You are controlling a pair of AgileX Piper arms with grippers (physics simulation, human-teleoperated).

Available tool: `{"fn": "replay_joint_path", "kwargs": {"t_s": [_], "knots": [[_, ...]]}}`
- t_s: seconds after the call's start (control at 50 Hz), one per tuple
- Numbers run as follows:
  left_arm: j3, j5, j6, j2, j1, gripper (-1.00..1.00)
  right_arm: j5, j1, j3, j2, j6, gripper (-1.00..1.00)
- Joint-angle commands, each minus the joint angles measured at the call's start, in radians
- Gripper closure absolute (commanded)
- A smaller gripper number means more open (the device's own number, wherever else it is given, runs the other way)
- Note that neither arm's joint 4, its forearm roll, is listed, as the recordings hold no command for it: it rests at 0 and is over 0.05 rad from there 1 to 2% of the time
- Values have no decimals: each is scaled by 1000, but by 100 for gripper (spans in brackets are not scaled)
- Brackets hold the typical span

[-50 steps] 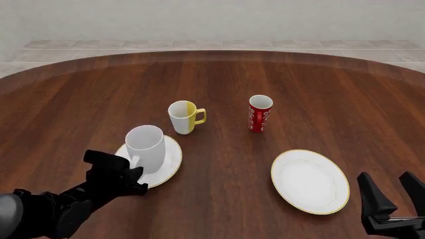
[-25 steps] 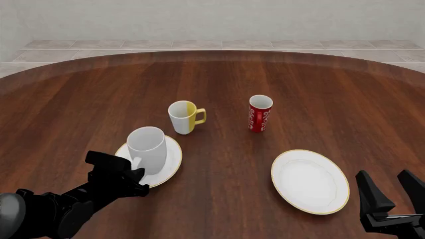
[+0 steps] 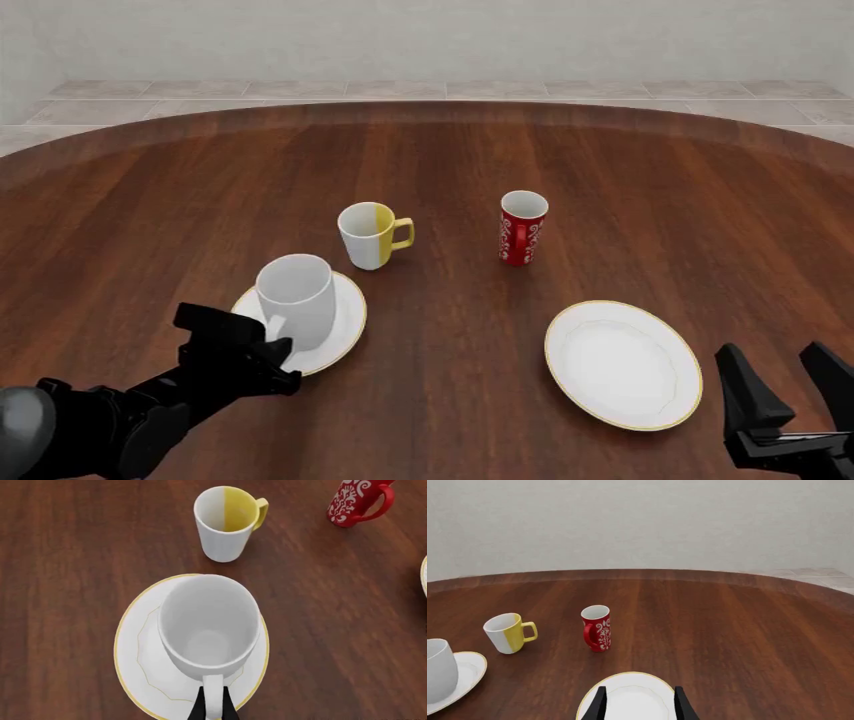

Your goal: Put the white mug on the left plate.

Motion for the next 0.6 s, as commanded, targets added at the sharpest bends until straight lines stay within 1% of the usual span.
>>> {"fn": "replay_joint_path", "kwargs": {"t_s": [0.02,0.18,0.28,0.34,0.36,0.6], "knots": [[0,-2,6,8,-11,100,16,-1,0,-17,2,-100],[0,-1,3,7,-15,100,40,-1,0,-40,3,-100],[-1,-3,-10,16,-23,100,27,-1,0,-28,3,-100],[-3,-5,-7,28,-10,100,33,-1,0,-34,2,-100],[-3,-5,-5,28,-10,-100,32,-1,0,-33,3,-100],[-8,6,1,21,-9,-100,49,-1,0,-50,3,-100]]}}
